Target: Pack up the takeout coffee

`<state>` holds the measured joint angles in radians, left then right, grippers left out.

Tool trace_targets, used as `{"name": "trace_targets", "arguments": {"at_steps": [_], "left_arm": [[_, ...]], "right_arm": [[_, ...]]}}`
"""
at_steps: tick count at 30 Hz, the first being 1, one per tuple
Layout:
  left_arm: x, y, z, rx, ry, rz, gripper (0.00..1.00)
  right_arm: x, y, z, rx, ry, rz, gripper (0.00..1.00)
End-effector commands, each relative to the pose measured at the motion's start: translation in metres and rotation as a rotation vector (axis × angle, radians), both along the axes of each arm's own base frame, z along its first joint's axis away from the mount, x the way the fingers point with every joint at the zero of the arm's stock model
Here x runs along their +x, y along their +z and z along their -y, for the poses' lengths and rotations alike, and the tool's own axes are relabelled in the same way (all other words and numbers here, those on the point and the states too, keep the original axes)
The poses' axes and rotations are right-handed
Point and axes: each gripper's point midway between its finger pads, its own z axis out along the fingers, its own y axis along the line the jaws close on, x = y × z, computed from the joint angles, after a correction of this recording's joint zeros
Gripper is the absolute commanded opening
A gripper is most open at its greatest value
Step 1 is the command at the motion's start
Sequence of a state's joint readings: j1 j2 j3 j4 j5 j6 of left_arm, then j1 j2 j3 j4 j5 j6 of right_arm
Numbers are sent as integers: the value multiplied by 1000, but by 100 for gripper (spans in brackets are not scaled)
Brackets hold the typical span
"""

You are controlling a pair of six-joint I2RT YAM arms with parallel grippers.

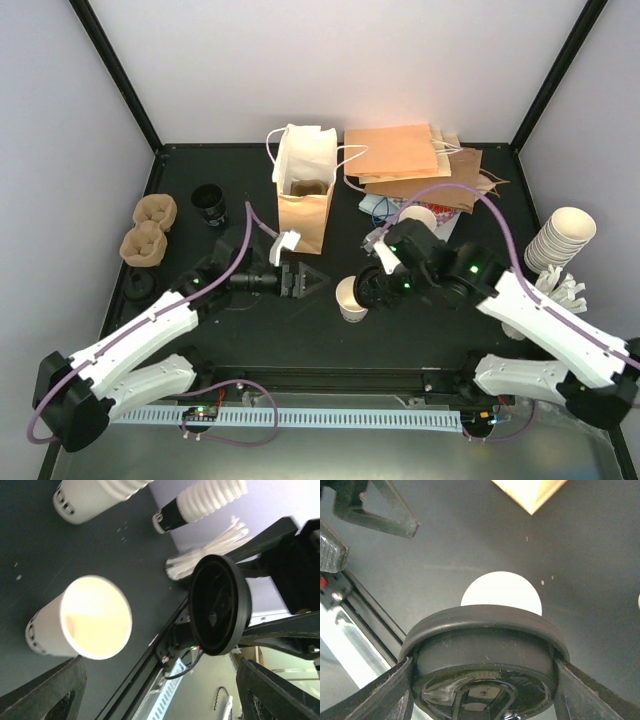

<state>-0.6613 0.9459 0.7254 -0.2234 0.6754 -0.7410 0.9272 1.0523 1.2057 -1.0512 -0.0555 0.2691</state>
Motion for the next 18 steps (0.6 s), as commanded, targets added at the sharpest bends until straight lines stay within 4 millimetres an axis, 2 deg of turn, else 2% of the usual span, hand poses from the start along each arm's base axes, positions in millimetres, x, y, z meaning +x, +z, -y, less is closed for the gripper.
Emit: {"name": "trace_targets", "arguments": {"at_steps": [1, 5, 11, 18], "left_arm": [[2, -19, 5, -26, -2, 1, 84], [8, -47, -4, 46, 62, -9, 84], [13, -72, -5, 65, 94, -41, 82], [18, -101, -1, 110, 96, -98, 71]], "right_arm": [[-8, -27, 5, -136, 13, -116, 69], [-5, -41, -1, -202, 26, -158, 69], [9, -64, -7, -307, 25, -179, 70], [25, -79, -18, -355, 9, -172, 71]]}}
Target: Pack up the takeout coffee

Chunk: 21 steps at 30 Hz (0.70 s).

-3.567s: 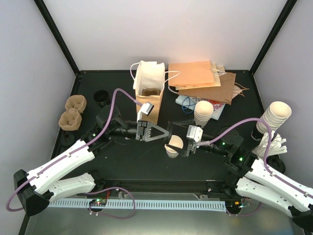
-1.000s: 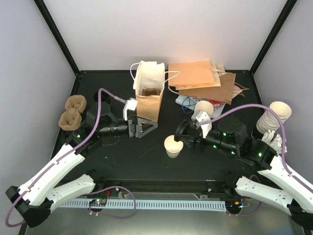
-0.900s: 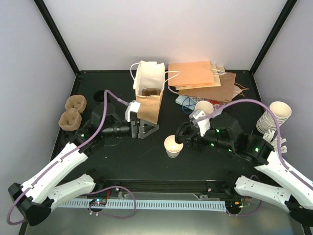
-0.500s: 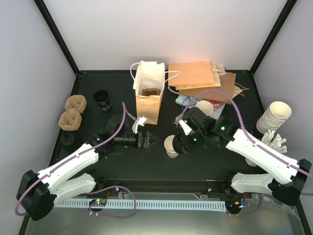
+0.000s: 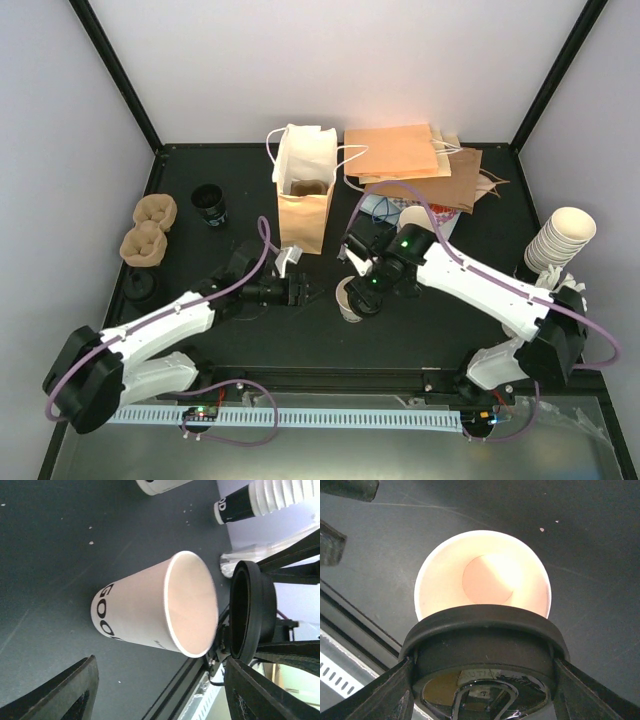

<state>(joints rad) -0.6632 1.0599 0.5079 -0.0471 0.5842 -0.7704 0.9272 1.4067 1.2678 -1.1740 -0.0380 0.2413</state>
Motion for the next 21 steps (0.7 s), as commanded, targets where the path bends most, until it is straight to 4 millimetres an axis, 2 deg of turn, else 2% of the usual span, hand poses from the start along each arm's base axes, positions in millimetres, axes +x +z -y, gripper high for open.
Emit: {"name": "trace_targets", "arguments": {"at_steps": [1, 9, 21], "left_arm": [[7, -4, 7, -14, 6, 22, 69], [15, -27, 9, 38, 21, -22, 65], [21, -66, 25, 66, -28, -116, 60]], "right_arm": [[16, 4, -8, -23, 1, 56, 70], [26, -3, -19, -49, 19, 50, 71], [29, -14, -30, -72, 55, 11, 72]]}}
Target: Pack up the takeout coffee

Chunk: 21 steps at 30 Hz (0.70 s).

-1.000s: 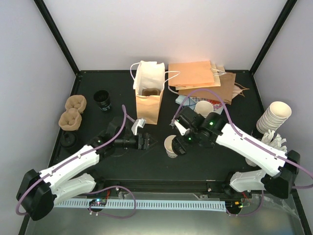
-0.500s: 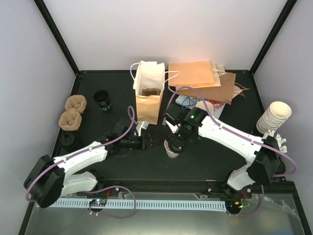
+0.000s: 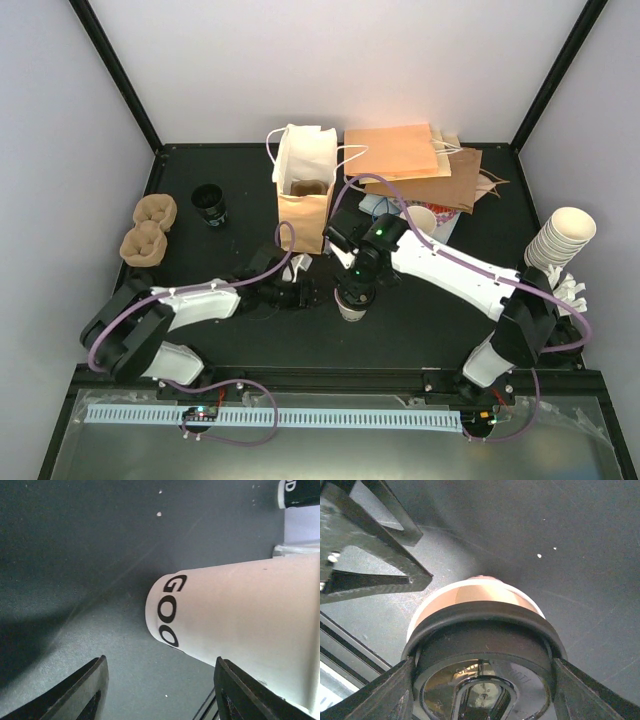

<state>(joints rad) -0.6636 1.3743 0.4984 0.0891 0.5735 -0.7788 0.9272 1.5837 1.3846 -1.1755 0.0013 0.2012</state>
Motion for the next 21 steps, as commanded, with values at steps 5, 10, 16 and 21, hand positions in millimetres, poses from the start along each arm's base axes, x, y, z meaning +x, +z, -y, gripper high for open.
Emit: {"name": "trace_targets", "arguments": {"at_steps": [5, 10, 16, 21], "left_arm": [[8, 5, 28, -58, -69, 16, 59], [7, 3, 32, -57, -81, 11, 59], [7, 0, 33, -54, -86, 4, 58], [6, -1, 33, -51, -86, 0, 58]], "right_arm": [[3, -6, -12, 2, 34, -10, 72], [2, -11, -15, 3, 41, -21, 72], [0, -15, -18, 11, 46, -31, 72], [0, -11, -24, 43, 47, -20, 72]]}}
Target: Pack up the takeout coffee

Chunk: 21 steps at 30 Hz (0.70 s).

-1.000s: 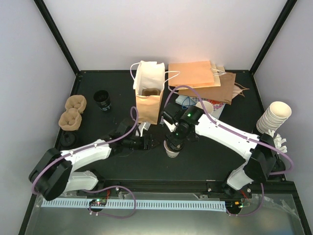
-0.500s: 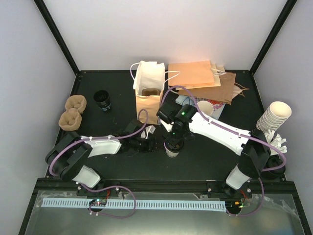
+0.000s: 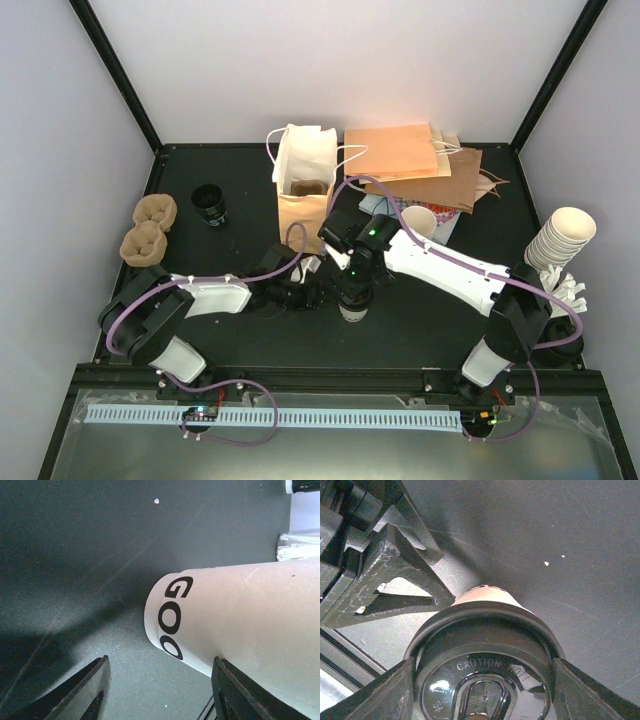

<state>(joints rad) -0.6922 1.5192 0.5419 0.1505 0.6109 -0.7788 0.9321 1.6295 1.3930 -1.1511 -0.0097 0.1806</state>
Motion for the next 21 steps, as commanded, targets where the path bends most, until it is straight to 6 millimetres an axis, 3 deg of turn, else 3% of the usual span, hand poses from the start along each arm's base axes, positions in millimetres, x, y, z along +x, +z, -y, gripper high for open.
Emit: {"name": "trace_targets", "arguments": {"at_steps": [1, 4, 12, 21], "left_arm": [[7, 16, 15, -55, -30, 46, 58], [6, 16, 13, -51, -29, 43, 58], [6, 18, 10, -41, -17, 54, 58], [6, 38, -2, -45, 40, 112, 58]], "right_arm": [[-2, 0, -15, 56, 15, -4, 72], [-3, 3, -14, 78, 2, 8, 72], [-7, -13, -6, 37, -7, 3, 74], [-11, -27, 2, -20, -7, 20, 74]]}}
